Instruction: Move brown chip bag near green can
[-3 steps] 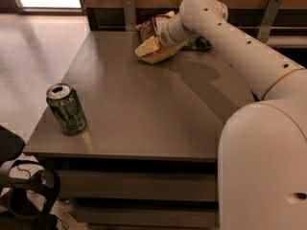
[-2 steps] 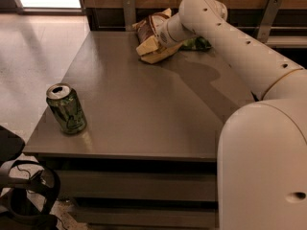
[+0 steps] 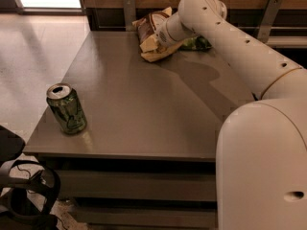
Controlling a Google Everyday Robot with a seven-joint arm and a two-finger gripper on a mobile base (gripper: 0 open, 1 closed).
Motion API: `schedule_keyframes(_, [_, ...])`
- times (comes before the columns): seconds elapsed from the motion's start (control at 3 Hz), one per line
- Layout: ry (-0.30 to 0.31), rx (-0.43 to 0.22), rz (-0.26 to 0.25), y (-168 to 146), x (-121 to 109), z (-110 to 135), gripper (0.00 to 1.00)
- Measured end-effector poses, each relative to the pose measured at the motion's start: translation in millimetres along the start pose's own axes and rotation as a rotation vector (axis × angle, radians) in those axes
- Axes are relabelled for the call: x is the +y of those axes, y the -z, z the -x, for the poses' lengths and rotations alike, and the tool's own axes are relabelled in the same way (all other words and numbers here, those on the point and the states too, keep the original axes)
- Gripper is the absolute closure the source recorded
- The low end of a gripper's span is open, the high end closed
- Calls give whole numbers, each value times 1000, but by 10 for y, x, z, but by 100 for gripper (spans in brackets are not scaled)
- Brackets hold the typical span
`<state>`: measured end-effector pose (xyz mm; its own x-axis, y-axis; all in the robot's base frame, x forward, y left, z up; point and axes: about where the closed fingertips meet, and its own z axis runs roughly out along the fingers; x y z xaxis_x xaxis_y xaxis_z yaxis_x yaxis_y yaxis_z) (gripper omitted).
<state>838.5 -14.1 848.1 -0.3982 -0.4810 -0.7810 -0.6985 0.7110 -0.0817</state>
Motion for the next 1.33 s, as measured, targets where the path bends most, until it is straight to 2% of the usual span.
schedule_keyframes(1.33, [0,0,0,1,1,2,100])
